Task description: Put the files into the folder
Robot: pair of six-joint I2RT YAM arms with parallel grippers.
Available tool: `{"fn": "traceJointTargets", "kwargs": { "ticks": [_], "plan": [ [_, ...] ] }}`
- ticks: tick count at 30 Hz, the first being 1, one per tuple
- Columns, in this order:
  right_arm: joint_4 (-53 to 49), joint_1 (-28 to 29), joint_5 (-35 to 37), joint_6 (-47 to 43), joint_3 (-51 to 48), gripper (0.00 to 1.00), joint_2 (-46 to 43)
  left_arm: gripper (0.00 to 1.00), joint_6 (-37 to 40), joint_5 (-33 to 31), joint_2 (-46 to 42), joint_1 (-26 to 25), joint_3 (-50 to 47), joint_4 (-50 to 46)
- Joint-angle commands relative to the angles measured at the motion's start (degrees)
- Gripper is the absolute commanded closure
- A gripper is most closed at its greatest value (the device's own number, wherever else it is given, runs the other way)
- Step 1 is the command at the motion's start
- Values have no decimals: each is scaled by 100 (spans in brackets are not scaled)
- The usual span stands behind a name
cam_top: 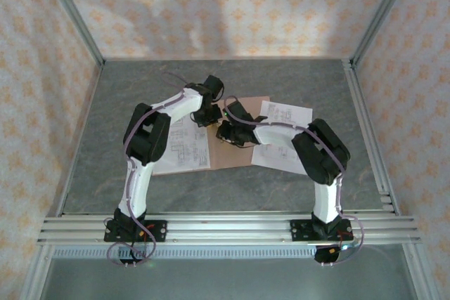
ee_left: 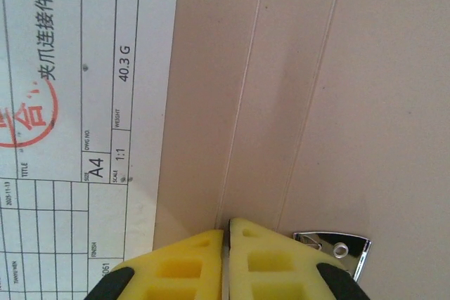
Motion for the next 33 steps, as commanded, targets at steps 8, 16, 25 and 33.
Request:
{"fn": "traceJointTargets", "kwargs": {
  "ticks": [8,16,25,33],
  "plan": [
    [-356,-48,169,-38,124,77,103,91,-32,-260,225,-47,-396,-100],
    [-290,-56,130,-30,10,79,185,90,-192,-334,-992,-140,-643,-67],
    [-208,-55,181,110,-78,79,232,90,-1144,101,-2160,-430,-2136,581],
    [-269,-56,171,73,-56,79,183,89,-1576,199,-1846,-659,-2597,1079]
  ]
}}
